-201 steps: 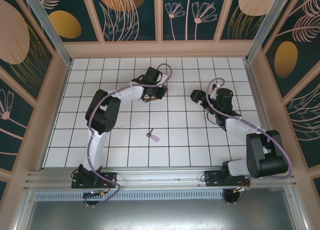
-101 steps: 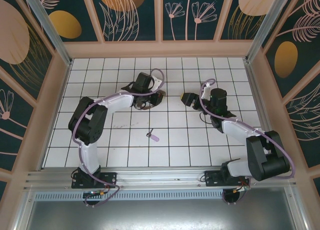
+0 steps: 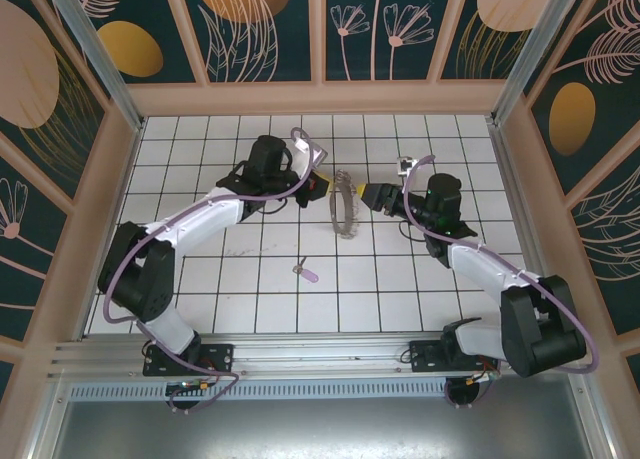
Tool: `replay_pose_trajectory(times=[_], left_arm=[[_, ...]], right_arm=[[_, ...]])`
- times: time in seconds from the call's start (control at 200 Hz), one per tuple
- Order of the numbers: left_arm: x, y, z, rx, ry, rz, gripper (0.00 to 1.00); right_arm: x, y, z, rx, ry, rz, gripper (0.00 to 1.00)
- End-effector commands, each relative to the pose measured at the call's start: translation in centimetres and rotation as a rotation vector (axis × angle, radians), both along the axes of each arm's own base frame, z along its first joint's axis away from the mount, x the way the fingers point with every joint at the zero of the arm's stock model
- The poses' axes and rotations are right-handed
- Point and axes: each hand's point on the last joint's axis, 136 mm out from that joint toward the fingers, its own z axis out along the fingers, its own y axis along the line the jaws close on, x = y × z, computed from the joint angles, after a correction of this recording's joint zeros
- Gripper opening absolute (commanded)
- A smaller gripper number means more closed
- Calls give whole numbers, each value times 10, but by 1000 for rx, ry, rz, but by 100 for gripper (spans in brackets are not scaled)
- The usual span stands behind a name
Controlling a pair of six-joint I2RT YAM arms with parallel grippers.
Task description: Put the keys on the keyring
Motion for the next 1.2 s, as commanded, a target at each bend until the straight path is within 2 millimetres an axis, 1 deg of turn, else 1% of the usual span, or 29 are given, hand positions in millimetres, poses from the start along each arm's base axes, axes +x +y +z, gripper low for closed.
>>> replay_pose_trajectory(times=[0.0,0.08,0.235,0.445,0.646,0.841,1.016,1.191], left_arm=[[-13,-7,42,-89,-110,-80,0],[-16,-7,56,-111,-138,-90,0],[-22,-6,77,-136,-188,-108,0],[-30,-6,96,-163,-231,-145,0],[-38,-7,110,-187,-246,-187,0],[-48,-9,121,-221,-244,-241,0],[-52,-10,125,-233,-239,-262,0],[-54,-11,126,-244,-232,-277,0]], right_arm=[[-10,10,46,68,-118,74,58],[-11,12,57,91,-135,91,54],[-13,14,75,134,-156,104,54],[-9,19,93,125,-206,124,52],[-9,27,96,88,-262,190,47],[-19,35,94,59,-287,258,44],[-26,40,92,48,-293,285,41],[-29,42,93,49,-301,293,40]])
